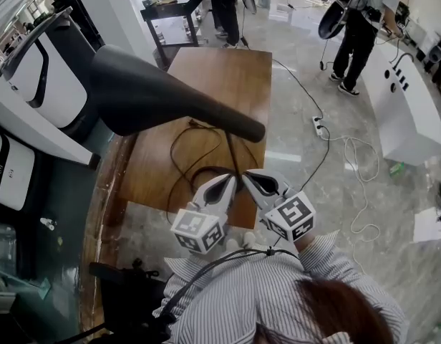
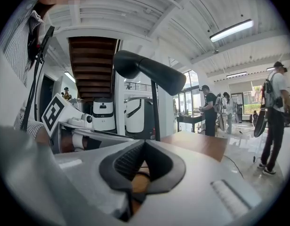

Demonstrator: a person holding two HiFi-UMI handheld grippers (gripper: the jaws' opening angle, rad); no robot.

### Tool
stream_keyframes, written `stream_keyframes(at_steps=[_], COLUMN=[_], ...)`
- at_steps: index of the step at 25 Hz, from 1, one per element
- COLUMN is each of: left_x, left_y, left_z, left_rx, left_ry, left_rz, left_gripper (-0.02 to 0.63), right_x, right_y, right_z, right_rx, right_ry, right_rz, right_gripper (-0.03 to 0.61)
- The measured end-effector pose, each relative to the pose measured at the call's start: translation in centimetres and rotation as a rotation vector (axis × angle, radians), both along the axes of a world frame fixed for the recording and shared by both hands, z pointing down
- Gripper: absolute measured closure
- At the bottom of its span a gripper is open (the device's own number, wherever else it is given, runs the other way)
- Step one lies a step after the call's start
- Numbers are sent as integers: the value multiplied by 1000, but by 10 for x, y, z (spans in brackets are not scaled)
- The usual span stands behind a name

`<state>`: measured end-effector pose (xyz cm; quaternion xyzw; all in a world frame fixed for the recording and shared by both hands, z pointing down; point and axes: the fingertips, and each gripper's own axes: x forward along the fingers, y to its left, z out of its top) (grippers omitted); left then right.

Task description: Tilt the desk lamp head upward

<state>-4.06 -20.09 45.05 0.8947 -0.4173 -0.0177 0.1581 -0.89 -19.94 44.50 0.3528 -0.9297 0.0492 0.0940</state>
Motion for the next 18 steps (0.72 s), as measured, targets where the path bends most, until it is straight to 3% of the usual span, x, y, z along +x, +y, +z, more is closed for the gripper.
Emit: stream_keyframes(at_steps=[18], left_x=[-6], left_y=[-4], left_z=[11], left_rx=[-15], left_ry=[-19], left_rz=[5], left_gripper=[608], right_x=[-4], right_y=[-3], right_z=[10], right_rx=[-26], right_ry=[-3], right_rz=[-5], right_gripper=[577])
